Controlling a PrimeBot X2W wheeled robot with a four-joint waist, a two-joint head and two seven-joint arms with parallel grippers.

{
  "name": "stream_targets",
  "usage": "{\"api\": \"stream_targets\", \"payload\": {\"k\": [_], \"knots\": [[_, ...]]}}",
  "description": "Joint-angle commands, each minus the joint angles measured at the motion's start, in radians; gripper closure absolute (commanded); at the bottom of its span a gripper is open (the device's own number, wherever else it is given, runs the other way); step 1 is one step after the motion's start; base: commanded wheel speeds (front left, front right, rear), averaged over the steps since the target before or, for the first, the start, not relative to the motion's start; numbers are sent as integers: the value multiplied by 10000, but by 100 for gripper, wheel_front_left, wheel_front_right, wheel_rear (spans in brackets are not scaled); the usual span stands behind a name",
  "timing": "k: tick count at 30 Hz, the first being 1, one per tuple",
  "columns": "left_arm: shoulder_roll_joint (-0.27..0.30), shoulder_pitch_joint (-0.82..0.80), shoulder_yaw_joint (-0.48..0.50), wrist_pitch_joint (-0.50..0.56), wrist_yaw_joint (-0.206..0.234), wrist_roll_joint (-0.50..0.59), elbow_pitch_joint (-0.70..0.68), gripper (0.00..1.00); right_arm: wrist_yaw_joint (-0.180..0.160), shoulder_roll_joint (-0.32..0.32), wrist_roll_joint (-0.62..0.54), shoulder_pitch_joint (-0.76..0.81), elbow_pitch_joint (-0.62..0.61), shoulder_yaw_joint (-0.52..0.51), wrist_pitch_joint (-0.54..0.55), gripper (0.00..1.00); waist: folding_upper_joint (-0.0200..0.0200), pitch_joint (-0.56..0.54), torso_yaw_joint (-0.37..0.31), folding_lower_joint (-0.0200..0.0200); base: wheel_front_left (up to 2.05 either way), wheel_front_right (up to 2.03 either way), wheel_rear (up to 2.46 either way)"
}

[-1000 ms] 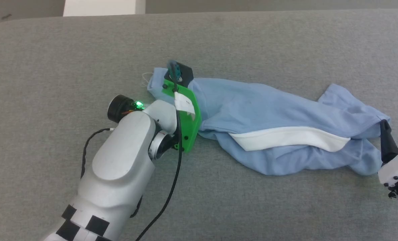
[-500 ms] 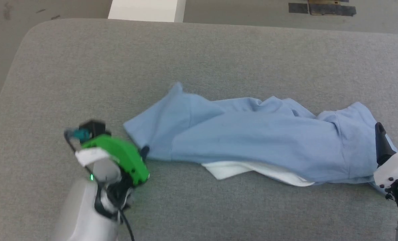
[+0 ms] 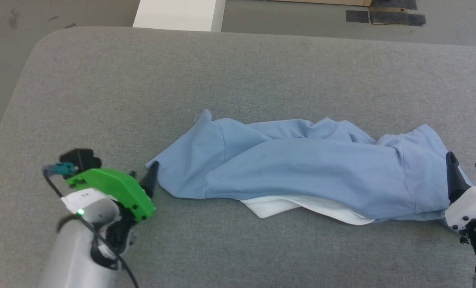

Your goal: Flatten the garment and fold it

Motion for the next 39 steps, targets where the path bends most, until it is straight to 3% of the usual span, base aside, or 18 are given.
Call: {"api": "stream_targets", "payload": {"k": [1,5,11,16,27,28,29,30,39], "knots": [[337,-76,-81,-12,8,368,-236,0,-13,5,30,88,32,23,-8,0,0,-21,-44,0,0,0,0],[1134,-520,-700,656,-113,1201,-592,0,-13,5,84,140,66,33,-23,0,0,42,-88,0,0,0,0],[1891,-1588,-2121,2097,-816,2237,-134,0,-13,5,103,72,-25,55,16,0,0,358,-203,0,0,0,0],[1948,-2326,-2910,2998,-1131,2678,563,0,-13,5,94,-45,-131,63,52,0,0,750,-340,0,0,0,0],[1715,-2467,-3471,4927,-916,2526,1801,0,-13,5,78,-171,-297,-6,60,0,0,1193,-499,0,0,0,0],[1635,-2368,-3455,5134,-910,2349,1847,10,-13,5,88,-179,-297,-4,53,0,0,1205,-504,0,0,0,0],[1596,-2304,-3453,5252,-914,2248,1840,88,-13,5,93,-184,-293,-4,47,0,0,1209,-505,0,0,0,0],[1582,-2256,-3453,5315,-916,2182,1799,100,-13,5,99,-193,-285,-11,37,0,0,1214,-500,0,0,0,0],[1501,-2240,-2733,4661,-669,1617,960,100,-13,5,113,-235,-123,2,-52,0,0,1039,-446,0,0,0,0]]}}
